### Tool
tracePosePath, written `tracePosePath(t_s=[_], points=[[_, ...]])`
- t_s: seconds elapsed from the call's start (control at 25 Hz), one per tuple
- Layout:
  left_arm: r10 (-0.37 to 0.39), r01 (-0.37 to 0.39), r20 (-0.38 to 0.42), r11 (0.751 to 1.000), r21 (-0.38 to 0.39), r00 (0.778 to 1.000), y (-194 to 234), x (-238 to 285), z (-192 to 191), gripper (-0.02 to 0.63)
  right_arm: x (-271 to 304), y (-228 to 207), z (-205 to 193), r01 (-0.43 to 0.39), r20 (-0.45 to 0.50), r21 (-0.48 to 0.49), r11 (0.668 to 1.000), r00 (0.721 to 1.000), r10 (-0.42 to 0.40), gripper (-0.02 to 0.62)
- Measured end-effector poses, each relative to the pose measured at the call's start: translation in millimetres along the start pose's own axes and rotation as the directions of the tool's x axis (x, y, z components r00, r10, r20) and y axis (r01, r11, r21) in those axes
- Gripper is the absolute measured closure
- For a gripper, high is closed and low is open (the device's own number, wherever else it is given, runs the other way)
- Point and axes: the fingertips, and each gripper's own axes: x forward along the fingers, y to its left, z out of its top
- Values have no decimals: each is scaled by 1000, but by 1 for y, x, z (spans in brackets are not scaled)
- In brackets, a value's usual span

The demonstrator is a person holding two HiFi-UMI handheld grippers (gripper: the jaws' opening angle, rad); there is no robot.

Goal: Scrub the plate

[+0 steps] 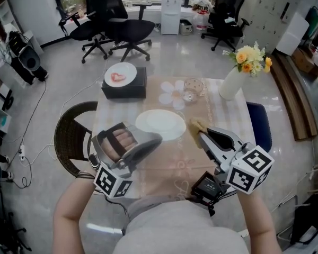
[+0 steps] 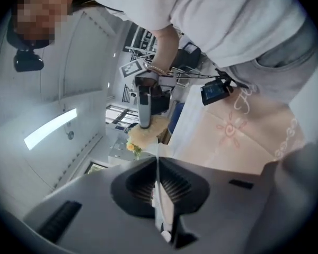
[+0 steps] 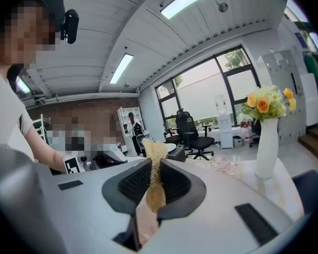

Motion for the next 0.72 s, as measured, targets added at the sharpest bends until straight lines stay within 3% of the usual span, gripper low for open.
tracePosePath(t_s=[0.32, 0.56, 0.72], points=[[4, -7, 14, 983, 184, 1000, -5, 2, 4, 586, 8, 26, -5, -102, -95, -137, 985, 991, 90, 543], [32, -42, 35, 944, 327, 999, 2, 3, 11, 586, 15, 35, -18, -135, -203, -249, 959, 975, 84, 543], [17, -28, 35, 934, 356, 999, 0, 2, 13, 586, 15, 28, -21, -132, -227, -253, 958, 971, 73, 543]])
